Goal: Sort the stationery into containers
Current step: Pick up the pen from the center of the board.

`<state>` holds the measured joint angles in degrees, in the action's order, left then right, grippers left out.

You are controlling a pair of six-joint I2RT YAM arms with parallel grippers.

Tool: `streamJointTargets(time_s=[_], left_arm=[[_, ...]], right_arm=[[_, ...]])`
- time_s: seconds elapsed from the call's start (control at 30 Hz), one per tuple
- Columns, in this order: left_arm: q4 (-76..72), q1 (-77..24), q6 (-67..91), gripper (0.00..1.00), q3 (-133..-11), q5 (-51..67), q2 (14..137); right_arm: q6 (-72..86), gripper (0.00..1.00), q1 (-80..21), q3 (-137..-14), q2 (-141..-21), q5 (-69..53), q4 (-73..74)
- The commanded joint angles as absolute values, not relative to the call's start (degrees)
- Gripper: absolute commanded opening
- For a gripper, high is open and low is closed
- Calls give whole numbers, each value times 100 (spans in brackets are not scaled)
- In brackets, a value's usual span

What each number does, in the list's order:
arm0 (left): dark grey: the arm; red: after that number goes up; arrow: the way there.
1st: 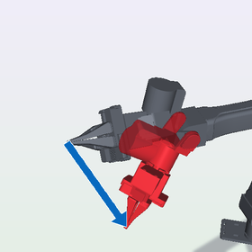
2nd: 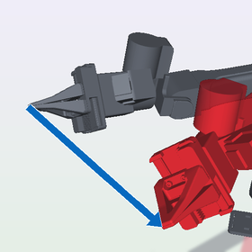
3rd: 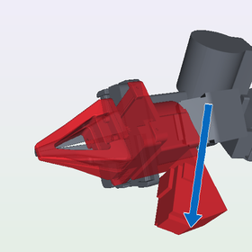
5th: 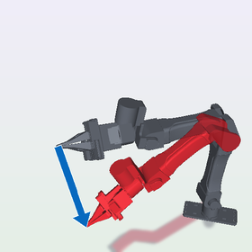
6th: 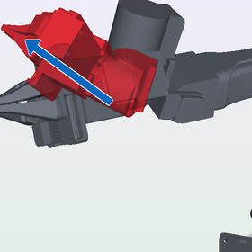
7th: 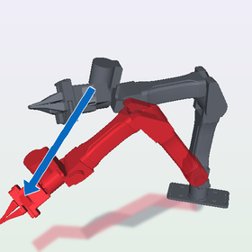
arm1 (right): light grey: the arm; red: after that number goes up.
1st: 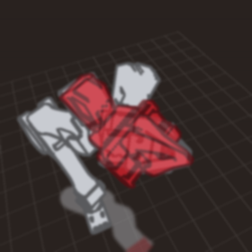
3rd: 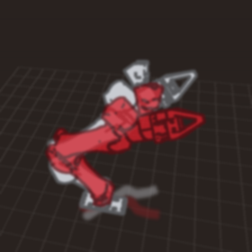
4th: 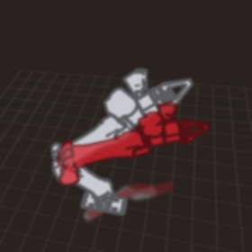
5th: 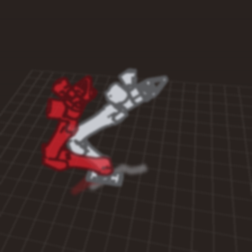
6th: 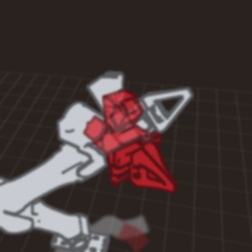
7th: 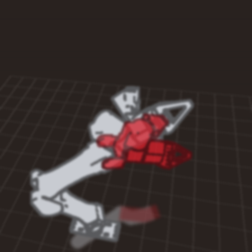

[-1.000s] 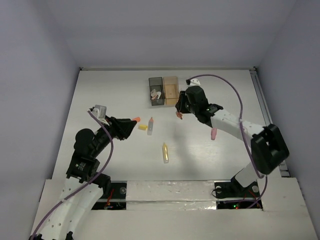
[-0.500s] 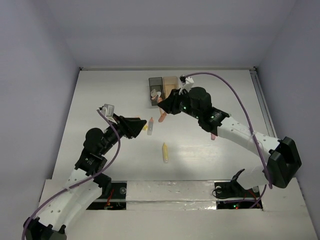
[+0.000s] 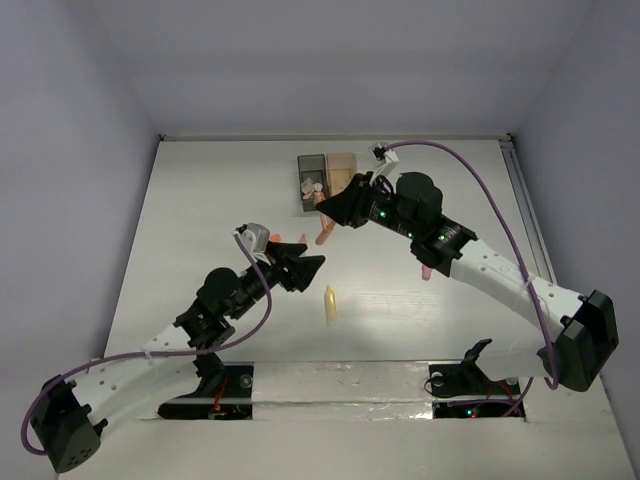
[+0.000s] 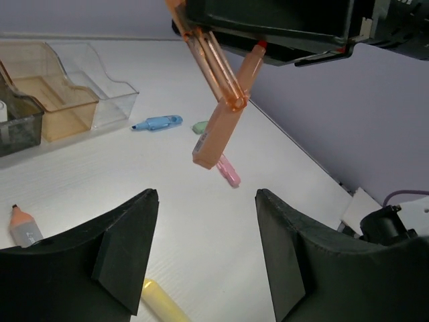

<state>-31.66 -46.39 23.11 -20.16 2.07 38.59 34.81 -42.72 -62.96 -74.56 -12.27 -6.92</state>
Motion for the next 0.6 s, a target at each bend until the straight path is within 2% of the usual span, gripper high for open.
streamJointTargets(time_s=[0.0,0.37,0.57], left_arm=[[-3797,-4956,1600,57,-2241,-553,3963],[-4121,-5387,1205,58,-2391,-1467,4342],[-4394,-5572,1055,57,-2399,-1600,4421]], right_arm=[[3656,3,-4280,-6495,-7321,-1477,-984],[3823,2,-4280,-6478,-7383,-1696,-1063],[3867,2,-4280,-6469,-7479,-1705,-1090]])
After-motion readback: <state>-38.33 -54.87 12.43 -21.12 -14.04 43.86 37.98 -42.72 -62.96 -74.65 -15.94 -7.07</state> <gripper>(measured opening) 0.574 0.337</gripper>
